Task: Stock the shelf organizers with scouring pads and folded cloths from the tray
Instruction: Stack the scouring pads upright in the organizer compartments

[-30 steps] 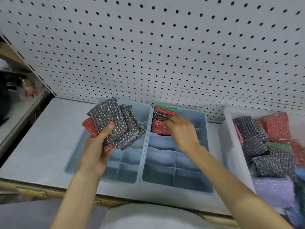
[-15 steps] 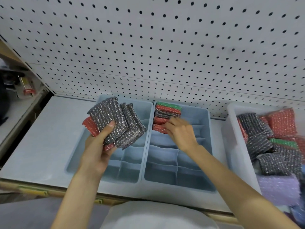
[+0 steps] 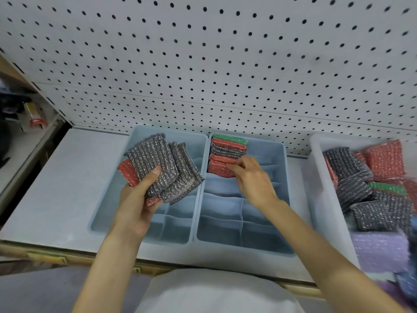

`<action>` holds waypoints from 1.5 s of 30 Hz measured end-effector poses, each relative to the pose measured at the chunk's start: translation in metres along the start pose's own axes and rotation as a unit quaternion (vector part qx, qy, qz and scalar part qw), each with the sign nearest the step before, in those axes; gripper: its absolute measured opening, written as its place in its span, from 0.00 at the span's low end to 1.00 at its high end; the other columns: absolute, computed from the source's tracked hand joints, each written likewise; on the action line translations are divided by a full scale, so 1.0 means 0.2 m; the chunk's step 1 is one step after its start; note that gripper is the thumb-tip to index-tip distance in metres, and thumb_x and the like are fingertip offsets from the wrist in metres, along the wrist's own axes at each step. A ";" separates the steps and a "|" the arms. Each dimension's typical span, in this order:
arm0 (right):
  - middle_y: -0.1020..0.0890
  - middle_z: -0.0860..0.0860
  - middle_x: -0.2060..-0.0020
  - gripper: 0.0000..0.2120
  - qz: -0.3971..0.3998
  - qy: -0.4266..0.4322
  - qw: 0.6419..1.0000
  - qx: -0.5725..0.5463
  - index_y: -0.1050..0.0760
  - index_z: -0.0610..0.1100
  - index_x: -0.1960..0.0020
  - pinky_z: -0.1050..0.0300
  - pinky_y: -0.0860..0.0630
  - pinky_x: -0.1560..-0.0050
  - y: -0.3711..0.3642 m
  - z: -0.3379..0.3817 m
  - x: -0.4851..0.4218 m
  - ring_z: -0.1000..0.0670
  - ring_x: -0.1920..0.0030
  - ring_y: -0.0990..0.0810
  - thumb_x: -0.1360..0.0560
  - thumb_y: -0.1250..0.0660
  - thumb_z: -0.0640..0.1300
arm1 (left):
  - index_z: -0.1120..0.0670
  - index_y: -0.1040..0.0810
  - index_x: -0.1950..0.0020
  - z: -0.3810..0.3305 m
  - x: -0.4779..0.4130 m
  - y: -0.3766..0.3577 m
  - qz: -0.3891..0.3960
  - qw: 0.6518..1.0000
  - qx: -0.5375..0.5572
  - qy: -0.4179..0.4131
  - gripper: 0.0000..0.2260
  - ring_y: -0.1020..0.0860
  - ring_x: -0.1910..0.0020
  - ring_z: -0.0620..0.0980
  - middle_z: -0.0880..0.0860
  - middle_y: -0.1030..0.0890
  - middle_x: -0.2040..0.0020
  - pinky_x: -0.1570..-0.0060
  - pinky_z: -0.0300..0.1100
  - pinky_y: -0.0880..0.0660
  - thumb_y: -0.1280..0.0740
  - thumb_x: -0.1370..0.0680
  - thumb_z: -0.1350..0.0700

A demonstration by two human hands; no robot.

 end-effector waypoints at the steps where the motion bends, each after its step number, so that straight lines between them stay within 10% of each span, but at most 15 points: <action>1: 0.23 0.46 0.56 0.14 0.006 -0.018 1.000 -0.019 0.19 0.43 0.44 0.51 0.22 0.69 0.02 0.01 -0.01 0.44 0.55 0.23 0.28 0.30 0.33 | 0.53 0.20 0.46 0.00 0.01 -0.01 0.004 1.000 -0.003 0.000 0.17 0.16 0.54 0.47 0.50 0.15 0.52 0.56 0.41 0.19 0.29 0.34 0.54; 4: 0.22 0.52 0.56 0.08 -0.059 -0.163 0.961 -0.217 0.18 0.47 0.48 0.63 0.27 0.58 0.16 0.08 -0.03 0.54 0.57 0.23 0.24 0.33 0.39 | 0.53 0.21 0.43 0.02 0.02 -0.04 0.011 1.000 -0.026 -0.010 0.21 0.17 0.52 0.48 0.51 0.15 0.51 0.57 0.41 0.19 0.28 0.36 0.55; 8: 0.18 0.52 0.56 0.05 0.023 -0.258 0.797 -0.546 0.20 0.51 0.50 0.64 0.23 0.56 0.37 0.30 -0.05 0.57 0.57 0.20 0.24 0.32 0.43 | 0.54 0.23 0.40 0.04 0.05 -0.08 0.025 0.997 -0.073 -0.028 0.26 0.17 0.53 0.48 0.50 0.15 0.50 0.61 0.39 0.21 0.27 0.38 0.54; 12: 0.19 0.48 0.49 0.13 0.114 -0.273 0.798 -0.525 0.25 0.52 0.43 0.60 0.22 0.51 0.37 0.43 -0.02 0.51 0.48 0.20 0.27 0.30 0.48 | 0.55 0.24 0.37 0.06 0.07 -0.13 0.050 0.995 -0.076 -0.039 0.29 0.17 0.53 0.48 0.51 0.16 0.48 0.63 0.38 0.21 0.27 0.37 0.54; 17: 0.18 0.45 0.51 0.11 0.125 -0.325 0.634 -0.690 0.24 0.43 0.42 0.47 0.20 0.48 0.34 0.46 0.02 0.49 0.51 0.19 0.24 0.34 0.41 | 0.56 0.26 0.35 0.05 0.08 -0.09 0.082 0.996 -0.036 -0.028 0.33 0.17 0.50 0.49 0.54 0.17 0.44 0.61 0.39 0.21 0.23 0.38 0.50; 21: 0.17 0.47 0.55 0.08 0.104 -0.333 0.623 -0.700 0.20 0.42 0.48 0.45 0.21 0.47 0.32 0.47 0.04 0.50 0.55 0.19 0.22 0.38 0.39 | 0.54 0.21 0.41 0.07 0.07 -0.07 0.108 0.994 0.006 -0.012 0.41 0.17 0.49 0.50 0.54 0.17 0.45 0.58 0.41 0.20 0.16 0.51 0.44; 27: 0.18 0.50 0.55 0.08 -0.017 -0.372 0.700 -0.609 0.22 0.42 0.47 0.56 0.19 0.56 0.32 0.42 0.04 0.53 0.56 0.19 0.21 0.39 0.39 | 0.52 0.17 0.47 0.08 0.03 -0.03 0.082 0.994 0.073 0.009 0.15 0.19 0.43 0.51 0.54 0.18 0.42 0.43 0.47 0.23 0.27 0.33 0.53; 32: 0.18 0.52 0.52 0.14 -0.099 -0.260 0.906 -0.320 0.26 0.43 0.38 0.69 0.25 0.55 0.30 0.20 0.06 0.57 0.56 0.20 0.24 0.33 0.38 | 0.51 0.16 0.51 0.04 -0.02 0.08 -0.001 0.999 0.039 -0.031 0.09 0.17 0.50 0.47 0.52 0.16 0.45 0.50 0.41 0.21 0.30 0.30 0.56; 35: 0.18 0.47 0.50 0.18 -0.058 -0.090 0.987 -0.116 0.25 0.45 0.38 0.53 0.20 0.60 0.23 0.13 0.09 0.47 0.57 0.18 0.26 0.31 0.35 | 0.50 0.15 0.55 0.03 -0.02 0.10 -0.007 0.999 0.029 -0.042 0.06 0.17 0.51 0.46 0.50 0.15 0.49 0.51 0.41 0.20 0.31 0.28 0.58; 45: 0.18 0.50 0.61 0.13 -0.069 0.032 0.995 0.063 0.18 0.43 0.54 0.58 0.26 0.70 0.00 0.09 0.07 0.48 0.61 0.23 0.36 0.24 0.32 | 0.54 0.21 0.40 0.04 0.01 0.08 -0.001 0.999 -0.031 -0.029 0.21 0.19 0.44 0.52 0.54 0.17 0.43 0.41 0.49 0.26 0.28 0.33 0.52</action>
Point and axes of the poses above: each hand's wrist, its own x-axis away from the middle knuckle, its own y-axis out of the back of the hand, z = x × y, the point moved 1 cm from there along -x, towards the middle knuckle
